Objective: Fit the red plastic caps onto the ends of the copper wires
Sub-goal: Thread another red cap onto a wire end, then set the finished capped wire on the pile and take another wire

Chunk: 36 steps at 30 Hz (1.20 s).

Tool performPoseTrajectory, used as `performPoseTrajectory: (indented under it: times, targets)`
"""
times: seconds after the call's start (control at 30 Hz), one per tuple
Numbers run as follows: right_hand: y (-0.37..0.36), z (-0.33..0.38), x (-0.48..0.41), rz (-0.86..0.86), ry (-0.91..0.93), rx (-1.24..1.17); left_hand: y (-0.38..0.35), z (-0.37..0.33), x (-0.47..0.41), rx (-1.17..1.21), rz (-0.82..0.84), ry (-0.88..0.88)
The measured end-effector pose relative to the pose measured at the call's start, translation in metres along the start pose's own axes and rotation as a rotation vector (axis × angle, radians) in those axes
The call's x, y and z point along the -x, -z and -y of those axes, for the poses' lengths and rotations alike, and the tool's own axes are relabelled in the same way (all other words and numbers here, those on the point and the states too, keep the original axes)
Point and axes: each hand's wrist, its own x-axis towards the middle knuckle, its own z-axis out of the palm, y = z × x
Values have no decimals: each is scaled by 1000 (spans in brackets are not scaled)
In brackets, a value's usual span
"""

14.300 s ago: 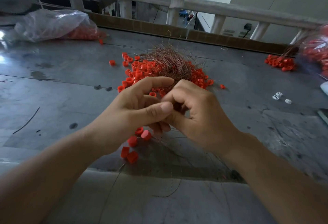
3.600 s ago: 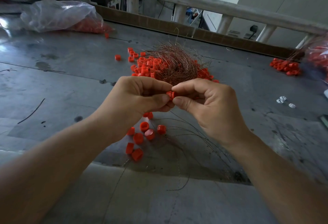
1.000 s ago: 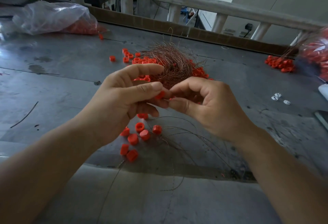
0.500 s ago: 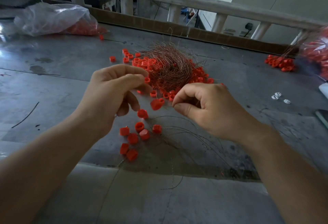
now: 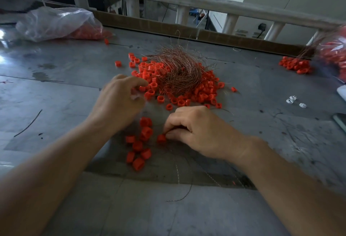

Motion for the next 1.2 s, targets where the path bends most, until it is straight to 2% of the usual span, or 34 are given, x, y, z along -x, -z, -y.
performPoseTrajectory:
  times: [0.1, 0.37, 0.53, 0.67, 0.73, 0.93, 1.03, 1.2]
  targets:
    - [0, -2, 1, 19, 14, 4, -6, 1, 1, -91, 99, -39]
    - [7, -3, 3, -2, 17, -64, -4, 1, 0, -119, 77, -77]
    - [14, -7, 5, -121, -41, -79, -2, -1, 1, -90, 53, -66]
    - [21, -21, 4, -274, -193, -21, 3, -2, 1, 7, -27, 15]
    - [22, -27, 4, -314, -261, 4, 4, -2, 2, 80, -15, 23]
    - [19, -33, 0, -392, -280, 36, 5, -5, 6, 113, 22, -77]
    - [13, -32, -4, -358, -219, 56, 4, -8, 7, 114, 24, -111]
    - [5, -36, -9, -187, -152, 145, 6, -9, 9, 110, 36, -123]
